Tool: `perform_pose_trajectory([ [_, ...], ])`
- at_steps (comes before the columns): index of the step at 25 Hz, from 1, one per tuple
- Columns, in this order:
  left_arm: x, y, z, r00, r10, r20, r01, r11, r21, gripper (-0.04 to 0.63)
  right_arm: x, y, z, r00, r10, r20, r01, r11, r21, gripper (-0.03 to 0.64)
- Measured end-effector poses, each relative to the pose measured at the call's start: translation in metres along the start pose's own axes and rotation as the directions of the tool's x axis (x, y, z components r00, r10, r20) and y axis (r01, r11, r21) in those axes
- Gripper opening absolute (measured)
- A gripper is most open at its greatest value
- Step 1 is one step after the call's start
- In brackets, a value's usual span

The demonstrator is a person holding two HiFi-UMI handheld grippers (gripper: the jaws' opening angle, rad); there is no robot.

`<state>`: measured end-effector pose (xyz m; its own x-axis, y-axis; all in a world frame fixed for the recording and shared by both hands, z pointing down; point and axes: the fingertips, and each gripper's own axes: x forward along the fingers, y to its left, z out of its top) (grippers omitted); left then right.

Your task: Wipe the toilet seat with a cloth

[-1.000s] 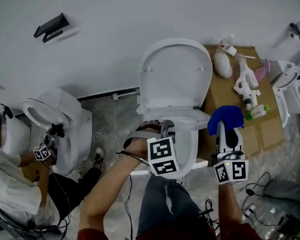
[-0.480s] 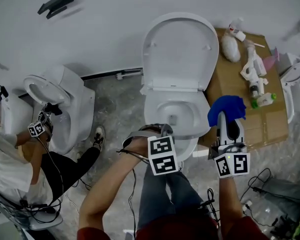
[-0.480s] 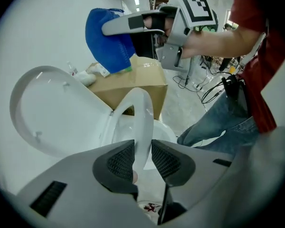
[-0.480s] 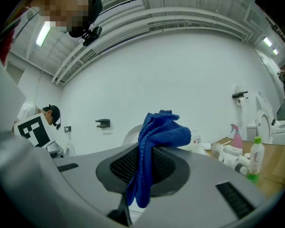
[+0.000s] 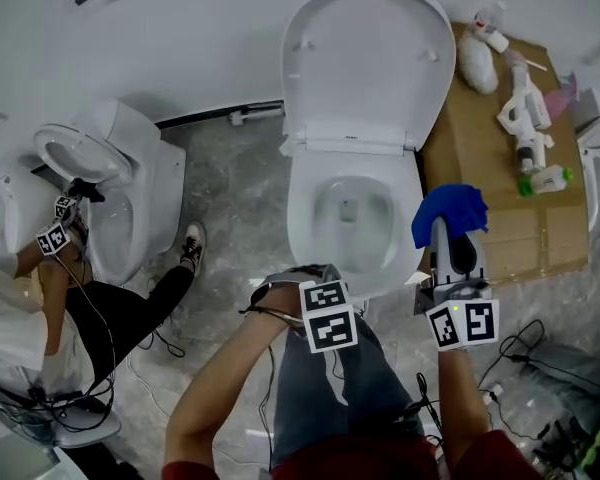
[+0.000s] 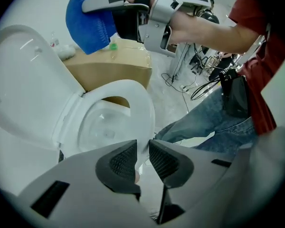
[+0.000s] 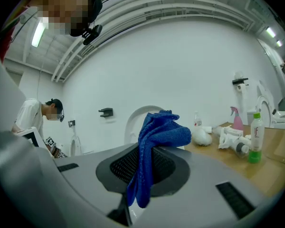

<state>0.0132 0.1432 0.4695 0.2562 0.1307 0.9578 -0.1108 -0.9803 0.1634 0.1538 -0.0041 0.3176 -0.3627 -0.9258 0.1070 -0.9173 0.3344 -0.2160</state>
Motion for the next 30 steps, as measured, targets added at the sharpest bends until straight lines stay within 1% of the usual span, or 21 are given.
perform_pose_trajectory([
  [3,0.026,-0.009,-0.008,0.999,-0.046,-0.005,0.046,0.999,-0.010,0.091,0.001,0.005,-0.028,0.999,-0.003,-0.033,0.003,1.000,0.003,0.057],
  [8,0.073,-0.024,-0.027,0.996,-0.092,0.009,0.092,0.996,-0.008,0.083,-0.002,0.018,-0.073,0.997,-0.018,-0.081,0.017,1.000,-0.004,0.058],
  [15,0.143,-0.029,-0.054,0.981,-0.188,0.045,0.189,0.982,-0.016,0.064,-0.001,0.031,-0.147,0.985,-0.039,-0.168,0.035,0.999,-0.029,0.057],
  [19,0.183,-0.030,-0.066,0.974,-0.216,0.064,0.219,0.975,-0.039,0.044,-0.009,0.037,-0.188,0.978,-0.047,-0.203,0.043,0.999,-0.021,0.057],
  [21,0.201,-0.030,-0.071,0.974,-0.218,0.063,0.221,0.975,-0.039,0.032,-0.015,0.036,-0.208,0.974,-0.054,-0.222,0.052,0.999,-0.015,0.058],
  [26,0.241,-0.027,-0.081,0.971,-0.236,0.041,0.237,0.971,-0.041,0.018,-0.025,0.031,-0.255,0.959,-0.066,-0.274,0.067,0.998,-0.005,0.058],
  [30,0.266,-0.025,-0.087,0.967,-0.254,0.013,0.254,0.966,-0.056,0.017,-0.029,0.033,-0.280,0.950,-0.056,-0.308,0.059,0.998,0.001,0.057],
])
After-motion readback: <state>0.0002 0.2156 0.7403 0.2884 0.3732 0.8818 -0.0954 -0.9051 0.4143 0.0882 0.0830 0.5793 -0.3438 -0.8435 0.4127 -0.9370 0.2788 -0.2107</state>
